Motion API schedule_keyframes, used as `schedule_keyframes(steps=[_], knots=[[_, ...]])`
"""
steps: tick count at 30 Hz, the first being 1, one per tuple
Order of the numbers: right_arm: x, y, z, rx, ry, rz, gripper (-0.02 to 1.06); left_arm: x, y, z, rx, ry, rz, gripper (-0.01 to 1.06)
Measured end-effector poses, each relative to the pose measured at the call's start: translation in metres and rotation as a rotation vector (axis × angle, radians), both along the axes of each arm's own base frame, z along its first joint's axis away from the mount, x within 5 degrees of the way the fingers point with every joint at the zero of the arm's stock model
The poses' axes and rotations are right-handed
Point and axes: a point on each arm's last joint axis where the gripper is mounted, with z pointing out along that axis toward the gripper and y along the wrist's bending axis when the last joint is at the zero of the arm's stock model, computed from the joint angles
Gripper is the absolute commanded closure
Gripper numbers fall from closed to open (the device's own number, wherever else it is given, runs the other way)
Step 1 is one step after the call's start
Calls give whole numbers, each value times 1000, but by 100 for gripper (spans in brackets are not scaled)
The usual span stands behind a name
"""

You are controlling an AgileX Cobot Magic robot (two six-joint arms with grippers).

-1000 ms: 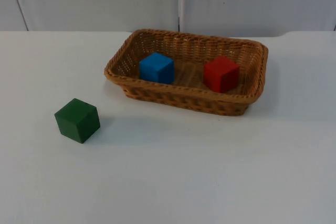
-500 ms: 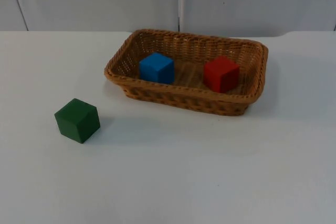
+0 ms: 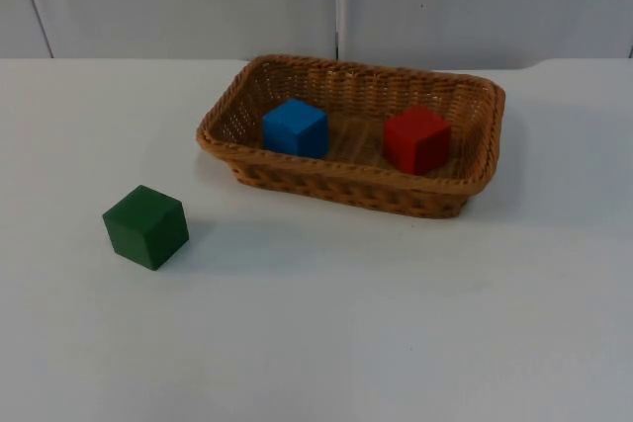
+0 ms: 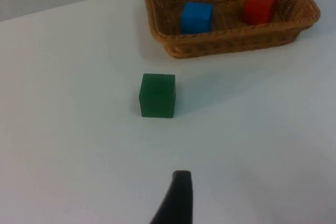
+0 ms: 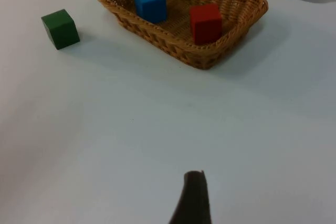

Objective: Pick up one cube with each hand and place exactly two cubes into the same basket, leaving the remaining cube outside.

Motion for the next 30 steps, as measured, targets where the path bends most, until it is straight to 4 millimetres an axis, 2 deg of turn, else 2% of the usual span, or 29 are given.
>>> schedule_keyframes(steps=[30], knots=[[0, 0, -1, -1, 2, 0, 39, 0, 0, 0, 0, 0, 4, 27]])
